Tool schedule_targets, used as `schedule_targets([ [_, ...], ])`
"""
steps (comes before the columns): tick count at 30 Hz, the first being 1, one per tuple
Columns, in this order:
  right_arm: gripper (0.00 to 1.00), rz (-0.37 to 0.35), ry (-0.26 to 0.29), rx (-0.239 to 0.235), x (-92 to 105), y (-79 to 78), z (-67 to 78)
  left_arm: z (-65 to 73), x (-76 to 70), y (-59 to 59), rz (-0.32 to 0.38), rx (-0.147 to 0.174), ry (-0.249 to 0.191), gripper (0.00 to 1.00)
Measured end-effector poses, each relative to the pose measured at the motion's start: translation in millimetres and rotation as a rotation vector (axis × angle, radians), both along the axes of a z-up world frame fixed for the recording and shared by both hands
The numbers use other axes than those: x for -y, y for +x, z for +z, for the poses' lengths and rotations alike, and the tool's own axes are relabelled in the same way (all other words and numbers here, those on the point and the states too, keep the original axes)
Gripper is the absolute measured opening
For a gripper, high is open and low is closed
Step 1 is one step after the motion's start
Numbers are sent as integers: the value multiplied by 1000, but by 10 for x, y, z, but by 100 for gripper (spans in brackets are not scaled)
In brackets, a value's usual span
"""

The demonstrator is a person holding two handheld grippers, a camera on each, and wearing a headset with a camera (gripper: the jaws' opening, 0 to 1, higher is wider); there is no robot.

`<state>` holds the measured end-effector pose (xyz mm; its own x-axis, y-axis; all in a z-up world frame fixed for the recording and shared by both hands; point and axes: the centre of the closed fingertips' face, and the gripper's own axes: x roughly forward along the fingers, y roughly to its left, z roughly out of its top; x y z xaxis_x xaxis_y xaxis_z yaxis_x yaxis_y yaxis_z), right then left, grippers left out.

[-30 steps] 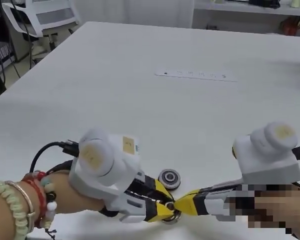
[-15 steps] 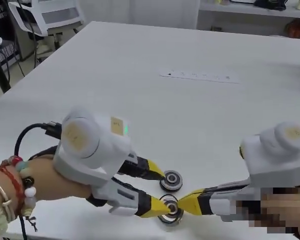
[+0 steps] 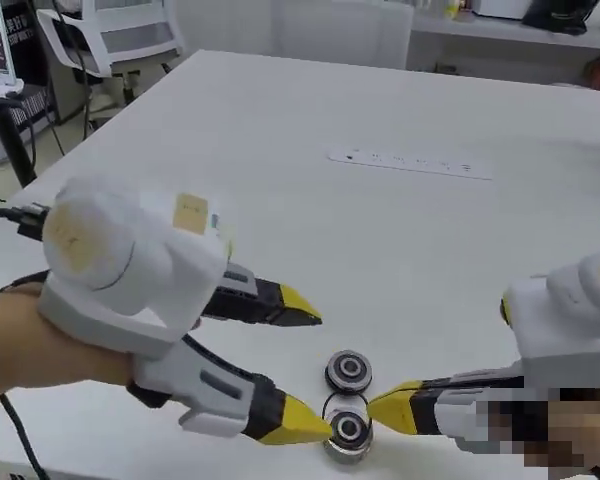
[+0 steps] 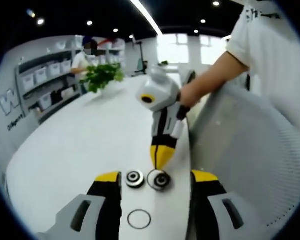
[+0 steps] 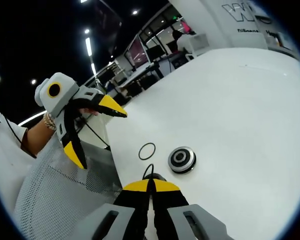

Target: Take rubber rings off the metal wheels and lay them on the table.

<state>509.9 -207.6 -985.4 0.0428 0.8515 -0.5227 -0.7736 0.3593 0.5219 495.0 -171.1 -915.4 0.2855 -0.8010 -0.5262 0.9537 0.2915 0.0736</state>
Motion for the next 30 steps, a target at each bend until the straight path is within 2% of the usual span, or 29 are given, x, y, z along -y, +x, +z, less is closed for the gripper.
schedule_targets([
  [4,0,-7,11,4,-7,-1,44,122,-154,-16,42,23,-3,62],
  [7,0,-13,14,6,-5,-1,57,172,-277,-30,81,27,-9,64],
  [10,0,-20,18,6,-1,3,73,169,-414,-46,142,14,-21,69],
  [16,0,-36,33,3,1,26,106,154,-645,-107,244,-1,-56,71],
  [23,0,-45,40,2,6,43,122,69,-763,-206,310,-19,-66,73],
  [30,0,-50,45,5,22,78,129,4,-760,-285,345,-39,-92,75],
])
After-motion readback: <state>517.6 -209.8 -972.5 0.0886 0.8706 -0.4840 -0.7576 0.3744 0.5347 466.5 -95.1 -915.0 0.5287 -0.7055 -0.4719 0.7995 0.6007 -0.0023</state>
